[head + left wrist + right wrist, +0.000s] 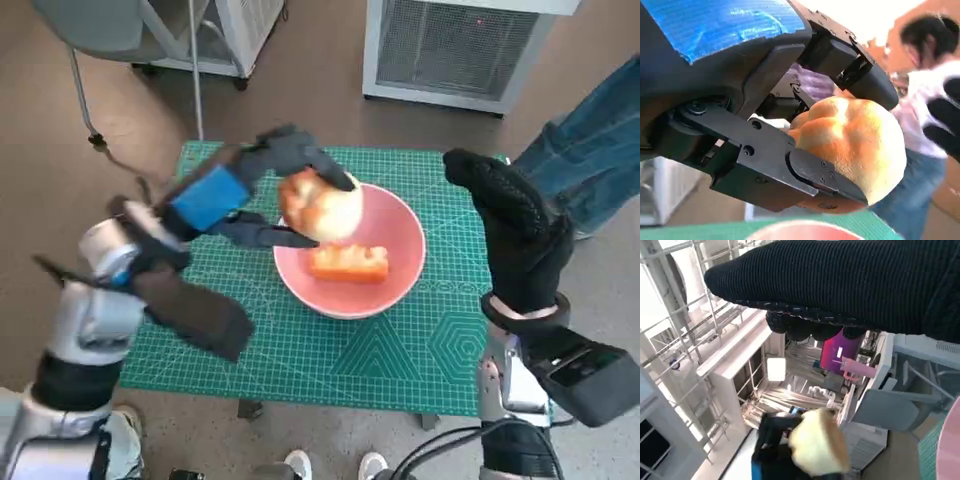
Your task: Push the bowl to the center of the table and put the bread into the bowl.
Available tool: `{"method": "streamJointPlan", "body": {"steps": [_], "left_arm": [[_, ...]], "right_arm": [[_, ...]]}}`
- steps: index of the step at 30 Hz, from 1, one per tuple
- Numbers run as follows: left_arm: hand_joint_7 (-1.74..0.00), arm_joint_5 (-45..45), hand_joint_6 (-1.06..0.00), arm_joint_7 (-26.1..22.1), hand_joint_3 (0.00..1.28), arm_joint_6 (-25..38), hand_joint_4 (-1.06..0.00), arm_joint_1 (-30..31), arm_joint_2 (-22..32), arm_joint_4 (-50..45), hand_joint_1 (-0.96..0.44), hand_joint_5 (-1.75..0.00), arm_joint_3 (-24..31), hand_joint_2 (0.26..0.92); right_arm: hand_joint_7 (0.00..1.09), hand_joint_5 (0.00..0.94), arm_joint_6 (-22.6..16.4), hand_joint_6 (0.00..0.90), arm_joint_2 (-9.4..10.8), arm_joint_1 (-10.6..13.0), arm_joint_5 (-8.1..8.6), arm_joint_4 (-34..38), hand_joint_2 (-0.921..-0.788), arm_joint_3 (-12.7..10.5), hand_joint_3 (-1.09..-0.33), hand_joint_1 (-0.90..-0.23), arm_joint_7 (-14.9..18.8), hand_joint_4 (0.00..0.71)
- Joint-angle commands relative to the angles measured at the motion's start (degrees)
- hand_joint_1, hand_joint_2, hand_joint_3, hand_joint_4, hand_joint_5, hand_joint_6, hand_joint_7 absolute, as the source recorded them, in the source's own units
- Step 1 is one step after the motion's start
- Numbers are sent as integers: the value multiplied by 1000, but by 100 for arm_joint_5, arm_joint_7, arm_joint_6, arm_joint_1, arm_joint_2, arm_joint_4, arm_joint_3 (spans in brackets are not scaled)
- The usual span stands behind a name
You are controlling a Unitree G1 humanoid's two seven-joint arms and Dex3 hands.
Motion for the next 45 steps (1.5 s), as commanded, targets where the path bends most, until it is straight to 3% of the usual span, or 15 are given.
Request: {"method": "streamJointPlan", "body": {"steps": [1, 6, 9, 10, 11, 12, 14, 15, 16, 18, 24, 33, 45], "left_arm": [[-1255, 234, -591, -6, 127, 67, -588, -245, -223, 374, 1, -1225, -306, 920], [-1258, 328, -582, -177, 135, 207, -579, -283, -339, 575, 1, -1242, -500, 920], [-1282, 280, -561, -564, 154, 599, -557, -205, -405, 458, 1, -1260, -564, 921], [-1314, 271, -543, -711, 173, 751, -502, -175, -420, 390, -69, -1156, -581, 921], [-1365, 289, -512, -930, 206, 999, -454, -135, -433, 265, -168, -946, -611, 921], [-1238, 305, -451, -1083, 199, 1177, -412, -108, -444, 173, -134, -806, -632, 891], [-711, 362, -380, -1398, 152, 1568, -325, -56, -453, -45, -48, -363, -669, 821], [-515, 369, -379, -1561, 124, 1761, -295, -29, -449, -169, -27, -233, -675, 805], [-372, 373, -365, -1679, 102, 1908, -255, -10, -446, -266, -18, -149, -681, 791], [-245, 345, -351, -1819, 81, 2061, -220, 25, -433, -403, -25, -76, -673, 779], [-103, -11, -321, -1939, 54, 2043, -162, 108, -414, -484, -92, -8, -524, 769], [-58, -612, -295, -2036, 40, 1996, -106, 226, -333, -597, -118, 0, -231, 772], [-33, -2212, -271, -2287, 31, 1896, -34, 367, -256, -674, -93, 0, 710, 779]], "right_arm": [[735, 6, -52, -1, 9, 123, 10, 174, -921, -50, -781, -635, 58, 255], [733, 5, -70, -1, 2, 155, 27, 152, -921, -79, -783, -634, 41, 253], [732, 4, -64, -1, 5, 191, 13, 88, -921, -93, -784, -632, 4, 251], [731, 4, -63, -1, 7, 201, 8, 73, -921, -97, -784, -630, -6, 250], [731, 3, -65, -1, 7, 211, 3, 61, -921, -104, -784, -629, -15, 250], [731, 3, -67, -1, 6, 217, 1, 54, -921, -109, -784, -628, -20, 249], [730, 3, -69, -1, 6, 222, -6, 45, -921, -118, -784, -625, -32, 249], [730, 3, -77, -1, 8, 223, -21, 45, -921, -123, -783, -625, -44, 249], [730, 3, -83, -1, 10, 224, -31, 45, -921, -127, -783, -623, -53, 249], [730, 4, -91, -1, 19, 221, -53, 48, -921, -133, -783, -621, -73, 249], [731, 4, -85, -1, 71, 173, -118, 97, -921, -99, -782, -619, -123, 250], [732, 5, -56, -1, 101, 109, -145, 111, -921, -44, -780, -618, -165, 252], [744, 7, -16, -1, 116, -5, -138, 125, -921, 9, -771, -625, -164, 254]]}}
